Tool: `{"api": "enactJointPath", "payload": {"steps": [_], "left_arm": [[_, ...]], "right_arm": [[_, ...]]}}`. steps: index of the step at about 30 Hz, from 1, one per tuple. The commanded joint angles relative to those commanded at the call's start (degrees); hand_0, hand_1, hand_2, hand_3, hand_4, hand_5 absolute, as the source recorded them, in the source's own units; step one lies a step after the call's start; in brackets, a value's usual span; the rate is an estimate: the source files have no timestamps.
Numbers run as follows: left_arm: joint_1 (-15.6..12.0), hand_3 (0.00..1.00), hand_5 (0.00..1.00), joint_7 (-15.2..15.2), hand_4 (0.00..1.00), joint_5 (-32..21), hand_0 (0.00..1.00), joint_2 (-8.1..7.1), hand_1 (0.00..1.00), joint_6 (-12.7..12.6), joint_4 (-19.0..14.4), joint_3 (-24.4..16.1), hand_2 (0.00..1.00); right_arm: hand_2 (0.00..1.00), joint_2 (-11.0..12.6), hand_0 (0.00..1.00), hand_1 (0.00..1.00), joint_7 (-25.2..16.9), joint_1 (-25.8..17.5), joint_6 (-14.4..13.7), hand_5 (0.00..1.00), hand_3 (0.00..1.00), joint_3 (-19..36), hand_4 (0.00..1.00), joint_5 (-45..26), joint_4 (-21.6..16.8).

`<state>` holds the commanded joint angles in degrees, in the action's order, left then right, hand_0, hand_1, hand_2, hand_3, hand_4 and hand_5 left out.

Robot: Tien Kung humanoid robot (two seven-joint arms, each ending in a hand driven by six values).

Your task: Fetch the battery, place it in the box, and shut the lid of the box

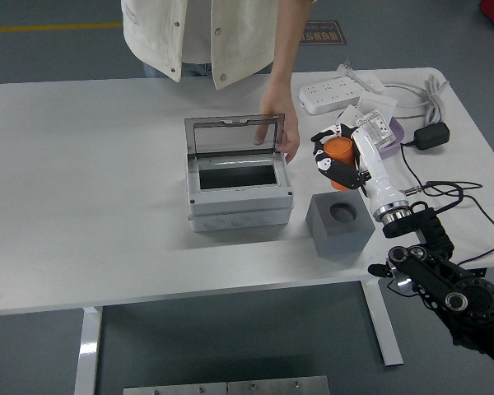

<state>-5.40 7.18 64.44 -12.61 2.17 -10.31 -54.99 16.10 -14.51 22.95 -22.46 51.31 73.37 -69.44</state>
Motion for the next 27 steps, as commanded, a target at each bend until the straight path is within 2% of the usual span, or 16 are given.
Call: {"api": "enactJointPath", "payload": {"steps": [7,14,23,24,27], "left_arm": [[-0.1,0.567,0.306,0.3,0.734,0.2,0.651,-0.19,0.747,0.2,0.0,-0.4,0.63],[-0.1,0.566,0.315,0.6,0.735,0.5,0.651,-0.38,0.746,0.3,0.0,-0.8,0.63],[0.3,0.566,0.323,0.8,0.736,0.2,0.651,-0.6,0.747,0.4,0.0,-0.5,0.631],[0.3,0.566,0.326,0.8,0.734,0.3,0.651,-0.63,0.747,0.4,0.0,-0.5,0.632],[0.3,0.566,0.326,1.0,0.734,0.7,0.651,-0.69,0.747,0.5,0.0,-0.9,0.632]], "right_arm": [[0.213,-0.4,0.143,0.197,6.0,5.1,3.0,0.002,0.255,-1.0,0.002,11.6,-0.6],[0.212,-2.3,0.131,0.195,9.9,9.8,6.1,0.002,0.256,-4.7,0.002,21.9,0.6],[0.211,-6.5,0.129,0.193,11.8,15.2,7.4,0.002,0.259,-10.9,0.002,27.9,5.2],[0.246,-6.9,0.071,0.215,12.0,15.7,7.6,0.002,0.255,-11.5,0.002,28.2,5.7],[0.246,-7.9,0.071,0.215,12.9,17.3,8.1,0.002,0.255,-13.0,0.002,29.7,7.3]]}}
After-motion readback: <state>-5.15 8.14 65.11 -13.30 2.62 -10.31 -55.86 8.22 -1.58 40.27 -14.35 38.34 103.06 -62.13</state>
